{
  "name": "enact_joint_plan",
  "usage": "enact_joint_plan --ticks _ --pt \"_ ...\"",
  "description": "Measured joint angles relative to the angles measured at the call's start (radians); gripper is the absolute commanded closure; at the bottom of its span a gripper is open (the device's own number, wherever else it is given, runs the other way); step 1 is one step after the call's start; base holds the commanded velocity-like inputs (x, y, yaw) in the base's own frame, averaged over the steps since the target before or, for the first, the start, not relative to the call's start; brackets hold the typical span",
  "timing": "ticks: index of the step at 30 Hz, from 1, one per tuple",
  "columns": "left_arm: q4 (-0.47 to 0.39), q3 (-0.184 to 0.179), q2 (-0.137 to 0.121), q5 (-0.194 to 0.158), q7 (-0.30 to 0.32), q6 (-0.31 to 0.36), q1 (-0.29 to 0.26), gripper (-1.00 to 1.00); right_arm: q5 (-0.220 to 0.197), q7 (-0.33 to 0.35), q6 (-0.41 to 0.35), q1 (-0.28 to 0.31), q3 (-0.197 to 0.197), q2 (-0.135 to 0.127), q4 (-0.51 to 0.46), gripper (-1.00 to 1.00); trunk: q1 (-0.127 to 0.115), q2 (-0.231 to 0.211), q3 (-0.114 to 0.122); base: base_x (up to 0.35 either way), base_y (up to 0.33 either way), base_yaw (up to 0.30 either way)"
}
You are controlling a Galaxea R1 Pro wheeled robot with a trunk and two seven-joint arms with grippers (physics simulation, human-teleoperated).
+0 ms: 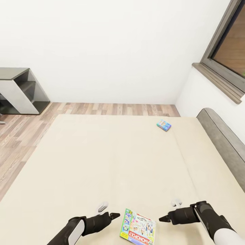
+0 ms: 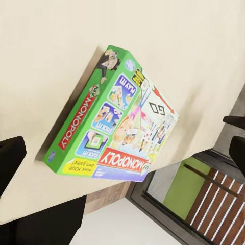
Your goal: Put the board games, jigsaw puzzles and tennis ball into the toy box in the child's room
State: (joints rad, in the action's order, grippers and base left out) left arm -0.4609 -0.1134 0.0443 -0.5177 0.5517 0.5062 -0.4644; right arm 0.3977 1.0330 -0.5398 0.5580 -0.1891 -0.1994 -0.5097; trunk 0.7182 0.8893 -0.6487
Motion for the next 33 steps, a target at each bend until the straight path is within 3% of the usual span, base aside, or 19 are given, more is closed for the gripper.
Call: enact_joint_plan --ticks 33 --pt "0.000 0.005 -0.001 -0.006 -0.001 -0.012 0.001 -1.00 -0.004 -0.007 -0.010 -0.001 0.000 0.004 -0.005 -1.00 0.000 0.000 -0.003 0.000 0.000 0.000"
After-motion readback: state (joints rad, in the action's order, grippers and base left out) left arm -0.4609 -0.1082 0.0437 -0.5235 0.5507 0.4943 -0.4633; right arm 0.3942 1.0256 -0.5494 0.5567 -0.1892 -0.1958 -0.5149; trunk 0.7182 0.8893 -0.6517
